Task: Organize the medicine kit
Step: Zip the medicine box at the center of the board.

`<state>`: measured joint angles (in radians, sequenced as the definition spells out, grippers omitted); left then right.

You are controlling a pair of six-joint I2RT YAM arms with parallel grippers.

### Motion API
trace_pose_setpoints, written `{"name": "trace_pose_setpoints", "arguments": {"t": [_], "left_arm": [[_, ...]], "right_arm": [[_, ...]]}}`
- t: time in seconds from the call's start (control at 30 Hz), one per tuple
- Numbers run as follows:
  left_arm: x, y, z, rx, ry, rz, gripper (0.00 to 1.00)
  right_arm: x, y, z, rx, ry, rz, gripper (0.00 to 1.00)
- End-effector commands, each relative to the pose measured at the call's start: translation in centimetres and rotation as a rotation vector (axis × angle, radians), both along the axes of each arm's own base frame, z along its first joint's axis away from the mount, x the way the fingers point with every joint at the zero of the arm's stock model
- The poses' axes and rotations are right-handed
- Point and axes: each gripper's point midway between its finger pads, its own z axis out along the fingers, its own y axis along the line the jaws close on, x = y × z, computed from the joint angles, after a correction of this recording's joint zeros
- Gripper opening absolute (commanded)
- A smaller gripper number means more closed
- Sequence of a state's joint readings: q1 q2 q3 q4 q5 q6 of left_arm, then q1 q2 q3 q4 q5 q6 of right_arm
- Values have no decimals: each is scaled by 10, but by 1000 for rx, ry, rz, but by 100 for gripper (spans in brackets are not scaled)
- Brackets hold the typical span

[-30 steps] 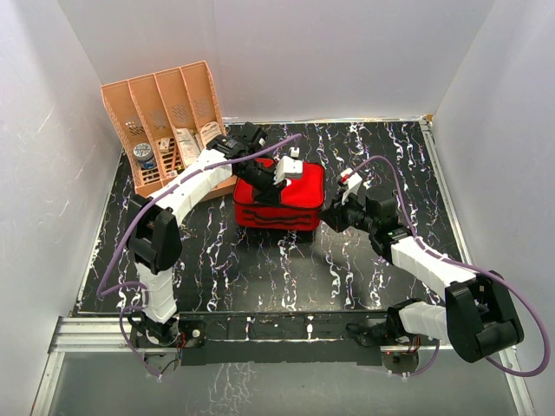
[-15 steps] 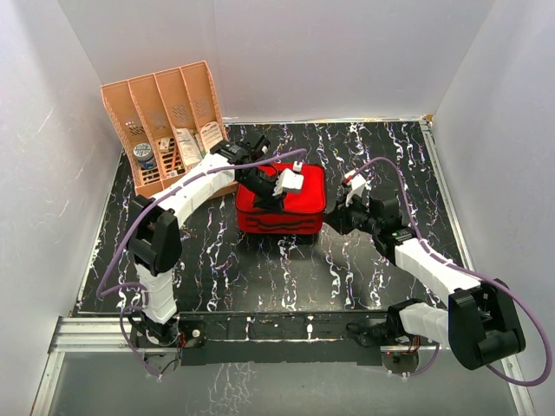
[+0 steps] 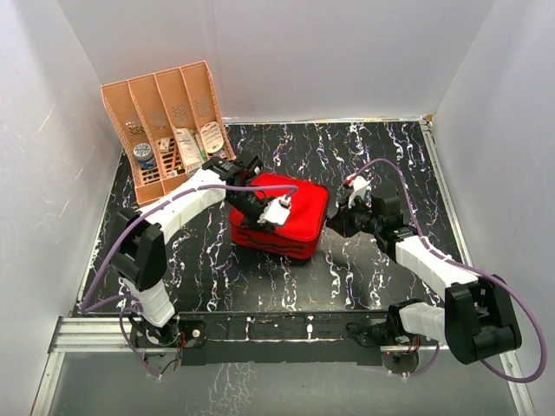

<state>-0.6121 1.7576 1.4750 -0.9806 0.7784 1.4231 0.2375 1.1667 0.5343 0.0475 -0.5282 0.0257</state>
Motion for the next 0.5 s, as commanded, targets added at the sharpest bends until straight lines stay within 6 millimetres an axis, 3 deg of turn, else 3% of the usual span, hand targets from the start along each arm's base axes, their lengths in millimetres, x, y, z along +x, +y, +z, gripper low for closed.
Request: {"name": "trace_pose_setpoints", "arguments": {"t": [0.0, 0.17, 0.47], "left_arm": [[-75, 34, 9, 36, 122, -134, 0], [-96, 48, 0, 11, 38, -242, 0], [-116, 70, -11, -50, -114, -495, 0]], "right_arm": [[56, -35, 48, -48, -205, -187, 0], [58, -39, 43, -58, -190, -199, 0], [63, -48, 32, -86, -166, -230, 0]]}}
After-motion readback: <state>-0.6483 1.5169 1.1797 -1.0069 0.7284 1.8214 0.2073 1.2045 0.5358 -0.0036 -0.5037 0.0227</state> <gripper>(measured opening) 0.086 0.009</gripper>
